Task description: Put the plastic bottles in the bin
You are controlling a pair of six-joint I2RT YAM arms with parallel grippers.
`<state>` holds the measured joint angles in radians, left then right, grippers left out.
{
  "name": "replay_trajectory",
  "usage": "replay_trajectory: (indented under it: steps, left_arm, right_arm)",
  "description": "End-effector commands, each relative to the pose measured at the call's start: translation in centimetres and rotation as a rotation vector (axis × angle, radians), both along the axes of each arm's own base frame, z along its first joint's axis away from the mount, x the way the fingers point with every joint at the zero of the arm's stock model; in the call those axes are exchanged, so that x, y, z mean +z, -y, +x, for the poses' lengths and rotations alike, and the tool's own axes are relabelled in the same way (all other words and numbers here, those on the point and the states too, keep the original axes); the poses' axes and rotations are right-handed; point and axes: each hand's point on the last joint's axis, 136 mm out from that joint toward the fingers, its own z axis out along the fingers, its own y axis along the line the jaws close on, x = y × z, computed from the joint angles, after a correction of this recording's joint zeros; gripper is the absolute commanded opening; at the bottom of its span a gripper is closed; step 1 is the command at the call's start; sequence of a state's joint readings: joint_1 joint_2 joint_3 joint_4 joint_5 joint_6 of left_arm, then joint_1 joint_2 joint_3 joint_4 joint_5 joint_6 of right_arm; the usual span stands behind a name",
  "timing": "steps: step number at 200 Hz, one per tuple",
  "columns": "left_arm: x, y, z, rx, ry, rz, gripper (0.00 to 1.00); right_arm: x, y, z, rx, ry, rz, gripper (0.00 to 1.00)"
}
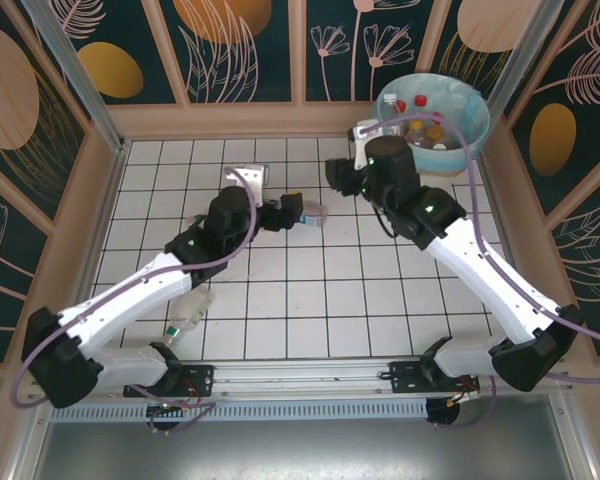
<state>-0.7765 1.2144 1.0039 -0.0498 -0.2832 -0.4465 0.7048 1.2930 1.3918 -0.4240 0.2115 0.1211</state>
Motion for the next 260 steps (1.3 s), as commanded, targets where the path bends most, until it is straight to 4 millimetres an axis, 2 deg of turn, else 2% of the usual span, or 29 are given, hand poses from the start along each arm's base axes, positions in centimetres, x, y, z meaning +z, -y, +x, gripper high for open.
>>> replay_trajectory:
  steps: [1,26,44,65,87,109,147,171,193,227,260]
  left_arm:
    - [-2.5,-3.4,-1.8,0.116,-0.103,-0.009,0.99]
    - [-4.0,-6.2,-3.7,0.199,-0.175,-0.035,0.99]
    - [-5.3,-8.4,-5.1,0.259,-0.225,-0.045,0.99]
    - [-7.0,-10.7,-6.6,0.316,-0.279,-0.057,0.99]
    - [-8.4,-12.6,-7.3,0.350,-0.316,-0.108,0.99]
    - [-9.6,-14.0,-6.8,0.365,-0.334,-0.186,0.99]
    - [-10.5,-13.7,-4.4,0.334,-0.351,-0.256,0.98]
    - [-11.2,-13.5,-2.8,0.332,-0.378,-0.239,0.98]
    - [-11.2,-13.1,-2.2,0.312,-0.380,-0.222,0.99]
    - [-12.1,-13.9,-2.8,0.324,-0.380,-0.187,0.99]
    - [-12.3,-14.6,-3.6,0.340,-0.367,-0.188,0.98]
  right_arm:
    - [0.2,-3.2,-1.8,0.120,0.023,0.132,0.57]
    - [-3.4,-7.0,-3.8,0.260,-0.033,0.153,0.57]
    - [-5.9,-10.4,-6.4,0.421,-0.057,0.140,0.59]
    - [-9.1,-12.3,-7.0,0.459,-0.061,0.070,0.64]
    - [-12.6,-13.5,-5.3,0.430,-0.108,-0.006,0.62]
    - [-15.9,-14.3,-3.3,0.362,-0.144,-0.057,0.55]
    - [-20.7,-16.4,-0.9,0.312,-0.208,-0.033,0.57]
    - [-23.0,-16.9,1.3,0.233,-0.215,-0.041,0.57]
    - [-25.1,-17.0,3.1,0.175,-0.221,-0.070,0.58]
    - [-28.6,-17.1,4.8,0.142,-0.269,-0.126,0.61]
    - [-30.6,-16.8,5.7,0.124,-0.296,-0.163,0.61]
